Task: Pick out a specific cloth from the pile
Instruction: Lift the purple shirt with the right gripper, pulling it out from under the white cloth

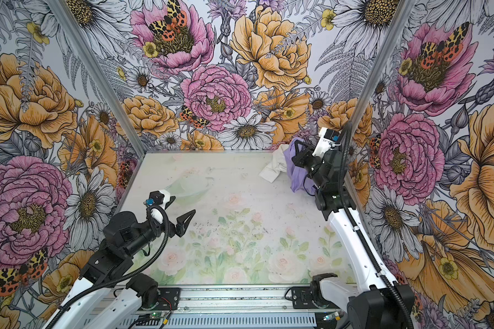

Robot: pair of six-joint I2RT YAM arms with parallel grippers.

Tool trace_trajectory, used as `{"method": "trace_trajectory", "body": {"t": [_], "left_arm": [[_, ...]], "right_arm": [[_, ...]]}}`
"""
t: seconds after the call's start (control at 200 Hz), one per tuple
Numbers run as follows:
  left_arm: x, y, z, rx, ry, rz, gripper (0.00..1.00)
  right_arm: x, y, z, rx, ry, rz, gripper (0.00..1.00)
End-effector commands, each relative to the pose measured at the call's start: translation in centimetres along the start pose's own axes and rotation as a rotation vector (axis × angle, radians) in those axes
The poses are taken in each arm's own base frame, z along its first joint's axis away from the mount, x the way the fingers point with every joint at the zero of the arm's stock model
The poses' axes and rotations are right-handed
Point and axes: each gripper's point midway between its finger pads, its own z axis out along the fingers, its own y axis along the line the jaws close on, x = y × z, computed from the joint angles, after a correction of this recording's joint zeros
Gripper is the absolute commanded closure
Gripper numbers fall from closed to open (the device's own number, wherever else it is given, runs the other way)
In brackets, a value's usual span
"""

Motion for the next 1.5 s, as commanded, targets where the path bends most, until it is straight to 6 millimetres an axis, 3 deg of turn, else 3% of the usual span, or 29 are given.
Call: {"method": "trace_trajectory", "body": {"t": [0.0, 0.605, 1.081, 1.496], "left_arm": [[0.6, 0.1, 0.0, -0.013, 0.01, 0.013, 0.01], [0.6, 0.2, 0.0, -0.016, 0.013, 0.016, 0.01], [0.5, 0.2, -0.1, -0.02, 0.008, 0.017, 0.01], [0.5, 0.2, -0.1, -0.019, 0.007, 0.018, 0.01]], "right_arm": [[-3.6, 4.1, -1.5, -0.109, -0.091, -0.046, 1.0], [-5.4, 8.2, -0.9, -0.223, -0.116, -0.041, 1.0], [-5.5, 12.7, 0.3, -0.338, -0.103, -0.034, 1.0], [-4.3, 17.1, 1.8, -0.438, -0.069, -0.033, 1.0]]}}
